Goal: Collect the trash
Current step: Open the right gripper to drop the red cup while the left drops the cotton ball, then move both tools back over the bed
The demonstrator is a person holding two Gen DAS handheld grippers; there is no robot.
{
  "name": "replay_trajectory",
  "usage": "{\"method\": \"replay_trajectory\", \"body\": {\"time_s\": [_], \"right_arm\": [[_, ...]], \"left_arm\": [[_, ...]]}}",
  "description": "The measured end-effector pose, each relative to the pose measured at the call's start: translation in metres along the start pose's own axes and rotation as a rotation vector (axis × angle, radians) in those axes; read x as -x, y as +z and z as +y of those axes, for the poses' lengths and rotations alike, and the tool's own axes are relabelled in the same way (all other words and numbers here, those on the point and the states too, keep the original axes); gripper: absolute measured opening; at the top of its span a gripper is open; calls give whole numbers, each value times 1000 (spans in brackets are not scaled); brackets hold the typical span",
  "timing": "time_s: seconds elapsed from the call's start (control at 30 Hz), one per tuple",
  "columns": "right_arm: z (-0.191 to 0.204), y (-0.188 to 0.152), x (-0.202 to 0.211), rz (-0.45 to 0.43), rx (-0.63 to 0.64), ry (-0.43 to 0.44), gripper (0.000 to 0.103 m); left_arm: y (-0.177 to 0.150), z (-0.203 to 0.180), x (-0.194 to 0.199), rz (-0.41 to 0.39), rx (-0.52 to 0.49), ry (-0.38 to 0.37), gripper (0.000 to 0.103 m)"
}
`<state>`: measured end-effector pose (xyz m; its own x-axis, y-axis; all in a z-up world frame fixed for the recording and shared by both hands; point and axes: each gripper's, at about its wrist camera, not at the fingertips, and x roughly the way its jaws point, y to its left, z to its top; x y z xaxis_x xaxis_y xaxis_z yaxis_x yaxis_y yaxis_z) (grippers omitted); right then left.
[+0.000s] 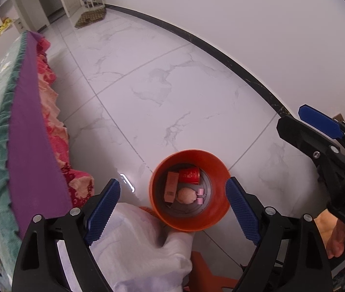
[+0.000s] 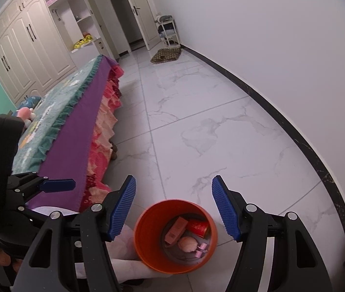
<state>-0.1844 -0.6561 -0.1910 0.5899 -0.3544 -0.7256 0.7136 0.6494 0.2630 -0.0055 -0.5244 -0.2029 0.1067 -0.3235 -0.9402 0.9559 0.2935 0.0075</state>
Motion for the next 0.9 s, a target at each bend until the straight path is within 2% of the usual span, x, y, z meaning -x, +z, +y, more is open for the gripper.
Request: {"method": "replay_trajectory", "body": {"time_s": [0.43, 0.9], "right_arm": [[99, 12, 36, -41, 159, 189, 65], [246, 7, 60, -33, 399, 421, 66]], "left_arm": [[-47, 59, 79, -135, 162, 111, 87], [-136, 137, 160, -245, 401, 261, 87]]}}
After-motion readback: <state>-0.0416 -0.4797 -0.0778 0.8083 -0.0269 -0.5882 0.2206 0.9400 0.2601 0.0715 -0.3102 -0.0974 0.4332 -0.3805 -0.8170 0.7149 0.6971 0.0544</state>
